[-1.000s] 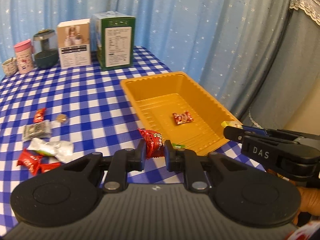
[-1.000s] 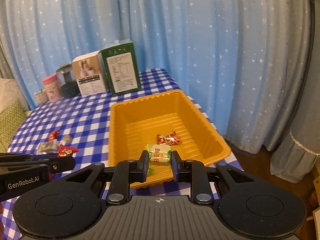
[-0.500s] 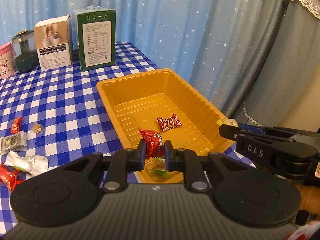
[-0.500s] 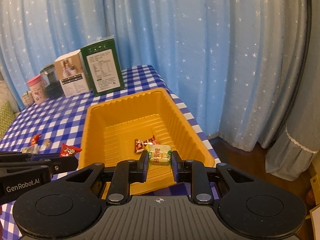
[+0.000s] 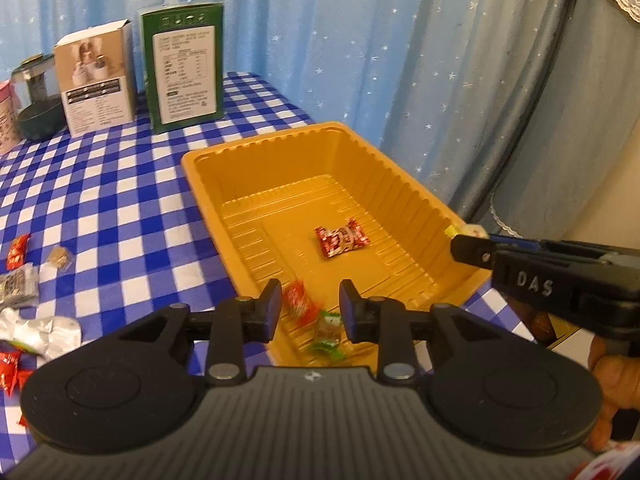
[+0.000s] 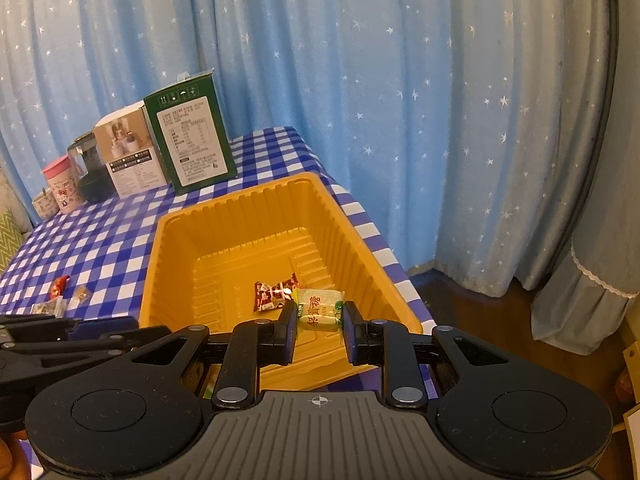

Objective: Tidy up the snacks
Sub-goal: 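Carry both candies into the orange tray and open both tools to release them, then withdraw both tools from the tray back toward the snack pile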

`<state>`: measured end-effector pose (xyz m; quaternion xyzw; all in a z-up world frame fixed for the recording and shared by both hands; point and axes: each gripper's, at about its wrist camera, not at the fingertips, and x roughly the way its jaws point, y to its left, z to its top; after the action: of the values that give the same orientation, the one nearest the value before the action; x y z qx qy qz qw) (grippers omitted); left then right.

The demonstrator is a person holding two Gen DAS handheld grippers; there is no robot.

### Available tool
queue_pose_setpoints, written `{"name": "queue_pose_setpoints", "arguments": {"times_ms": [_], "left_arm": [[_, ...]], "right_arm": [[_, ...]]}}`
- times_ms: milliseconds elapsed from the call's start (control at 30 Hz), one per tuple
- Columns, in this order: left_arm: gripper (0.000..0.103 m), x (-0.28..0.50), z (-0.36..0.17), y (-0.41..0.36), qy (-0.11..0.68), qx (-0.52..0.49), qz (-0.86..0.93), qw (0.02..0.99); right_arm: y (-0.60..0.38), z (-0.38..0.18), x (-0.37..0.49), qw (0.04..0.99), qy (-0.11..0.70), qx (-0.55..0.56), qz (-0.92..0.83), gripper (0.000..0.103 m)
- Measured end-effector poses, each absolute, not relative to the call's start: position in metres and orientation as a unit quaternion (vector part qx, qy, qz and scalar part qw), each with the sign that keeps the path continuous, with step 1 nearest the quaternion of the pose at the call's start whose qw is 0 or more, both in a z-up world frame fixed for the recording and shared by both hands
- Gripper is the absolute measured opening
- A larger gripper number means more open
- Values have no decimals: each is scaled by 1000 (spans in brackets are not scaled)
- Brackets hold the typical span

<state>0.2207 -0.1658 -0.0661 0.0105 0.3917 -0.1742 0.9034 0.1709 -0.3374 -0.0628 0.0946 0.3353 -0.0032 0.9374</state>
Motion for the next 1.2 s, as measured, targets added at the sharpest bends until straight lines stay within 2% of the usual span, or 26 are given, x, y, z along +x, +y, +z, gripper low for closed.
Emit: {"name": "queue_pose_setpoints", "arguments": {"times_ms": [467, 500, 533, 600, 700, 1000, 1200], "left_arm": [[31, 204, -59, -130, 393, -7, -142, 909], [31, 203, -59, -129, 392, -6, -140, 909], [31, 202, -59, -127, 392, -6, -138, 910], [32, 200, -58, -122, 392, -7, -133, 910], [39, 195, -58, -115, 391, -10, -127, 912], [50, 175, -50, -99, 386, -14, -114, 915], [63, 157, -42, -85, 379, -17, -103, 920]], "right_arm": [[-325, -58, 184, 939, 319, 122, 40, 24], [-327, -58, 186, 937, 318, 135, 55, 33], [-327, -58, 189, 934, 321, 141, 61, 49], [-330, -58, 188, 935, 318, 148, 52, 57], [-333, -55, 183, 935, 316, 153, 40, 57], [-336, -49, 150, 931, 326, 162, 11, 57], [-318, -43, 126, 928, 338, 154, 22, 57]]}}
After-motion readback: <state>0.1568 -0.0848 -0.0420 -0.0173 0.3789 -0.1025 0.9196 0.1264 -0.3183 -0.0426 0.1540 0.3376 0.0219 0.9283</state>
